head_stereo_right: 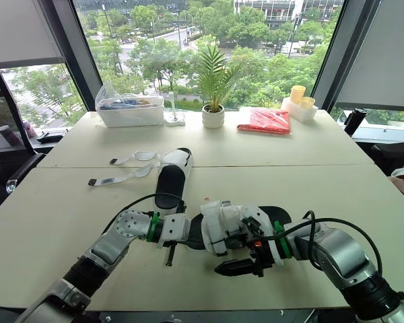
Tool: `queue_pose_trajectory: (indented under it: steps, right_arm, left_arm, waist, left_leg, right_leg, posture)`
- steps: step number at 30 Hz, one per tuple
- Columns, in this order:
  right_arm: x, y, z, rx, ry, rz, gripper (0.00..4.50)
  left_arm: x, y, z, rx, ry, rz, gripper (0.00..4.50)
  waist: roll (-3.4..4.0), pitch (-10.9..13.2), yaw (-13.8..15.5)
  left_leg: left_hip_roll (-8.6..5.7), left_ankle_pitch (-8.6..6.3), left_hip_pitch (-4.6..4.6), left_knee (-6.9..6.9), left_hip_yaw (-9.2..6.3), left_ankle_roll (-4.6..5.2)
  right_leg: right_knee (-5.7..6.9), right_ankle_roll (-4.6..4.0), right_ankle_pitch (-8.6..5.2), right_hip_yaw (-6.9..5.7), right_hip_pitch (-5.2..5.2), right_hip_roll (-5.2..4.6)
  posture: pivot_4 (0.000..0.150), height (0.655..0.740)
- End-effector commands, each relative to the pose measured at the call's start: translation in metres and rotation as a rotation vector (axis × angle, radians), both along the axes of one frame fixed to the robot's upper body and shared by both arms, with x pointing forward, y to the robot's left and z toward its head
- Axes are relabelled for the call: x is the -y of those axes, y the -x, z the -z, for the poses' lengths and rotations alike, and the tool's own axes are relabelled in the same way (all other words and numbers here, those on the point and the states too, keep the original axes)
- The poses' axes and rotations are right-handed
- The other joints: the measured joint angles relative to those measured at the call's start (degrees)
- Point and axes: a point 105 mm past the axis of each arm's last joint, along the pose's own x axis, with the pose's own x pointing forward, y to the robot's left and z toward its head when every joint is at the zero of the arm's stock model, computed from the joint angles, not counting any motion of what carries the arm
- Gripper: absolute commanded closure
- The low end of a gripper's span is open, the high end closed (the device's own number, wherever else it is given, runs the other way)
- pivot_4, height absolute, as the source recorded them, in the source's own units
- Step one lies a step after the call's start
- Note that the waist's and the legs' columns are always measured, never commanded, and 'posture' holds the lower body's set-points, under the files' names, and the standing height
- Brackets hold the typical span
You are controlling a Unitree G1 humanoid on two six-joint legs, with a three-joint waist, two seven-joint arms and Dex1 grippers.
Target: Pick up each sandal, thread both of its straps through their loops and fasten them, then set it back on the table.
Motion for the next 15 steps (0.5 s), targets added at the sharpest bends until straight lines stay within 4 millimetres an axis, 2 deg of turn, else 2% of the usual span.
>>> queue_pose_trajectory:
  steps: [1, 2, 3, 5, 6, 10, 11, 15]
  right_arm:
    - [-0.003, -0.007, 0.0, 0.003, -0.011, 0.008, 0.67]
    - [-0.003, -0.008, 0.0, -0.002, -0.012, 0.01, 0.67]
    - [-0.004, -0.009, 0.001, -0.005, -0.014, 0.011, 0.89]
    - [-0.005, -0.011, 0.002, -0.01, -0.017, 0.013, 1.57]
    - [-0.006, -0.013, 0.004, -0.014, -0.015, 0.018, 1.98]
    - [-0.006, -0.017, 0.011, -0.047, -0.011, 0.044, 4.16]
    - [-0.005, -0.016, 0.013, -0.056, -0.007, 0.045, 4.41]
    - [-0.001, -0.006, 0.022, -0.094, 0.033, 0.026, 4.41]
  left_arm:
    - [-0.01, 0.023, 0.052, -0.17, -0.177, 0.031, 4.5]
    - [-0.01, 0.023, 0.052, -0.17, -0.177, 0.031, 4.5]
    - [-0.01, 0.023, 0.052, -0.17, -0.176, 0.03, 4.5]
    - [-0.01, 0.023, 0.051, -0.171, -0.175, 0.03, 4.5]
    - [-0.01, 0.023, 0.051, -0.171, -0.175, 0.029, 4.5]
    - [-0.009, 0.024, 0.051, -0.173, -0.172, 0.031, 4.5]
    - [-0.009, 0.024, 0.051, -0.173, -0.172, 0.031, 4.5]
    - [-0.009, 0.025, 0.051, -0.175, -0.172, 0.032, 4.5]
  waist:
    - [0.0, 0.0, 0.0]
    - [0.0, 0.0, 0.0]
    - [0.0, 0.0, -0.04]
    - [0.0, 0.0, -0.02]
    - [0.0, 0.0, 0.01]
    - [-0.03, -0.02, -0.05]
    - [-0.06, -0.04, -0.07]
    - [-0.05, -0.04, -0.02]
  left_leg:
    - [0.0, 0.0, 0.0, 0.0, 0.0, 0.0]
    - [0.0, 0.0, 0.0, 0.0, 0.0, 0.0]
    - [0.0, 0.0, 0.0, 0.01, 0.0, 0.0]
    - [0.0, 0.0, 0.01, 0.02, 0.0, 0.0]
    - [0.0, 0.0, 0.02, 0.03, 0.0, 0.0]
    - [-0.01, 0.0, 0.01, 0.02, 0.0, 0.0]
    - [0.0, 0.0, 0.02, 0.02, 0.0, 0.0]
    - [0.0, 0.01, 0.05, 0.05, 0.0, -0.01]
  right_leg:
    - [0.01, 0.0, 0.0, 0.0, 0.0, 0.0]
    - [0.01, 0.0, 0.0, 0.0, 0.0, 0.0]
    - [0.01, 0.0, 0.0, 0.0, 0.0, 0.0]
    - [0.04, 0.0, 0.0, 0.01, 0.0, 0.01]
    - [0.05, 0.0, 0.0, 0.0, 0.0, 0.01]
    - [0.05, 0.02, 0.01, 0.01, -0.01, 0.01]
    - [0.05, 0.02, 0.02, 0.01, -0.01, 0.01]
    - [0.11, -0.02, 0.0, 0.02, 0.01, 0.01]
  posture:
    - [0.15, 0.74]
    - [0.15, 0.74]
    - [0.15, 0.74]
    - [0.15, 0.74]
    - [0.15, 0.74]
    - [0.15, 0.74]
    - [0.15, 0.74]
    - [0.15, 0.74]
